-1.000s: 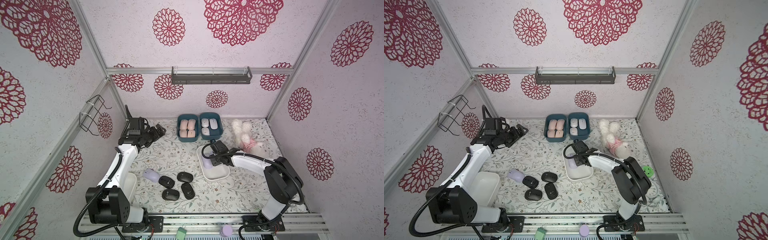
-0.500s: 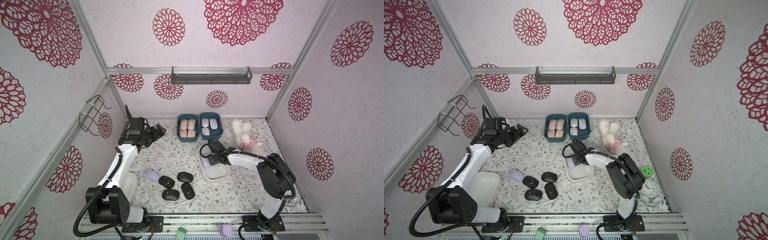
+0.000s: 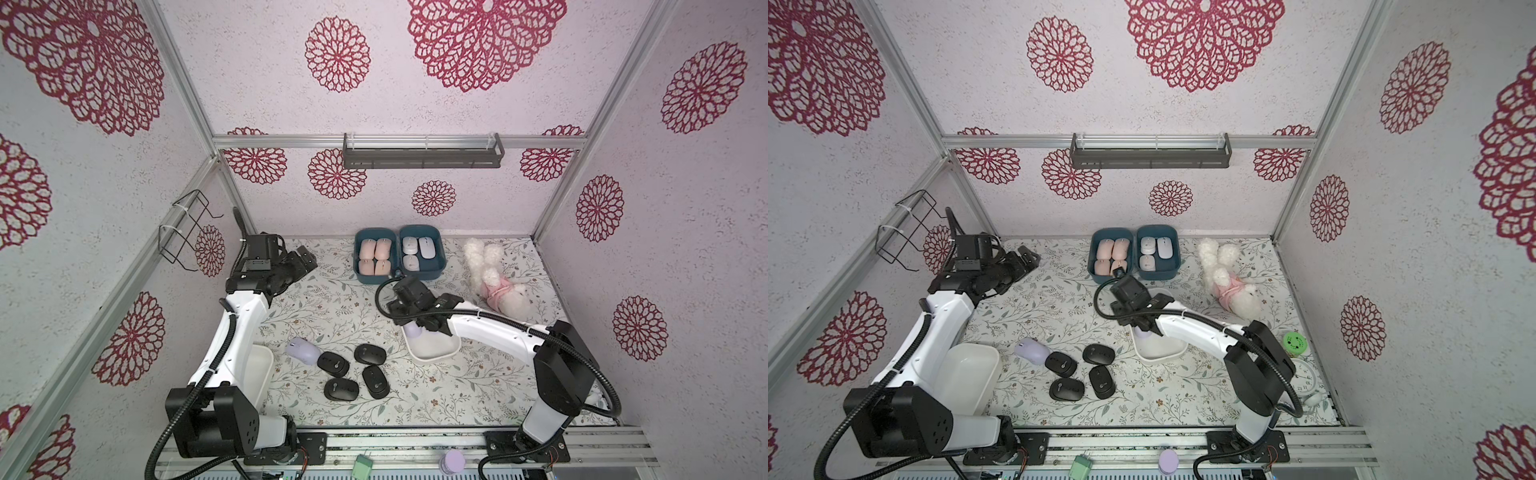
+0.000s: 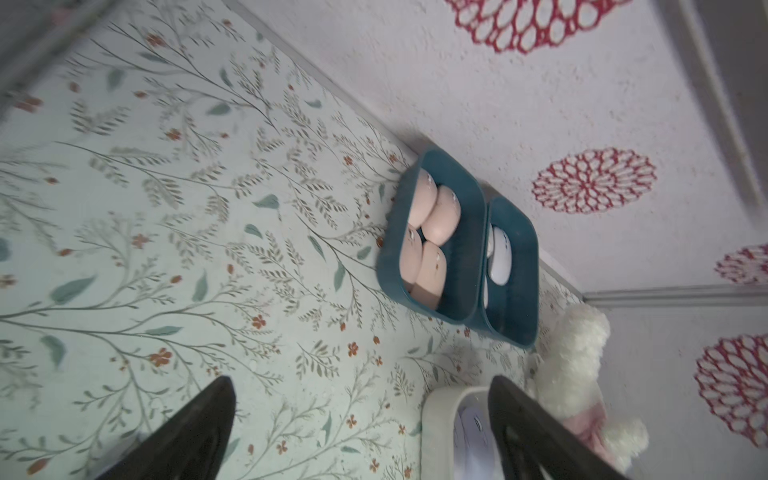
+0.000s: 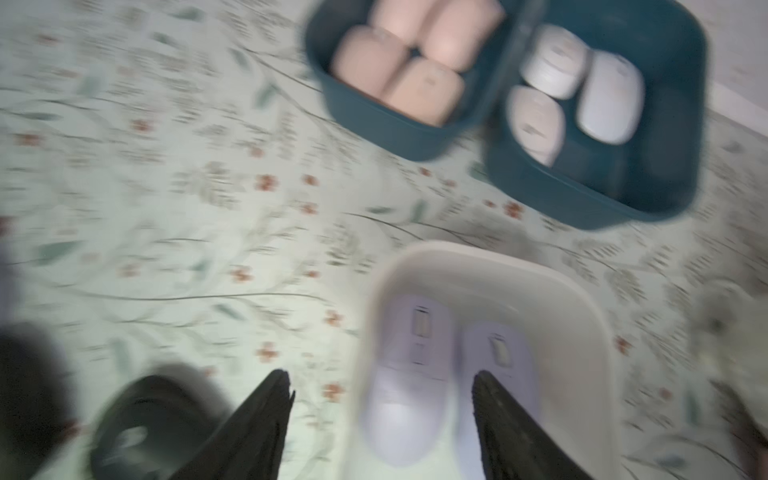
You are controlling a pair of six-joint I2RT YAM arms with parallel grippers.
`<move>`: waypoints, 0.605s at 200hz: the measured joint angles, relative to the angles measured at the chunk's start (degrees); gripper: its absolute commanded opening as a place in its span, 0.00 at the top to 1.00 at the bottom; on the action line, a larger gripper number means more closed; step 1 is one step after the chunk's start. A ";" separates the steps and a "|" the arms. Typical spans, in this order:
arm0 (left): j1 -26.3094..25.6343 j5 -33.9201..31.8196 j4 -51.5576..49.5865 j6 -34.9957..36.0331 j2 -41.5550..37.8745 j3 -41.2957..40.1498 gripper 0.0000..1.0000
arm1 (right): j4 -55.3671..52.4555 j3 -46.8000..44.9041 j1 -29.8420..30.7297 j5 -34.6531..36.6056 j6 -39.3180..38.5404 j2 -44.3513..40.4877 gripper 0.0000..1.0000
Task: Place the mice by color into the storage box
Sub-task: Pick up the mouse from the center of the board.
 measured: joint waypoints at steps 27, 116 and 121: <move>5.38 -4.94 0.57 -0.87 -4.35 -1.84 0.03 | 4.85 6.47 9.75 -3.45 -0.83 7.21 0.17; 8.83 -6.29 1.33 -1.86 -6.38 -2.49 0.03 | 5.77 32.15 16.57 -13.70 -11.69 36.50 0.05; 8.85 -6.05 1.36 -1.90 -6.27 -2.51 0.03 | 5.38 33.86 16.46 -14.03 -12.02 37.92 0.05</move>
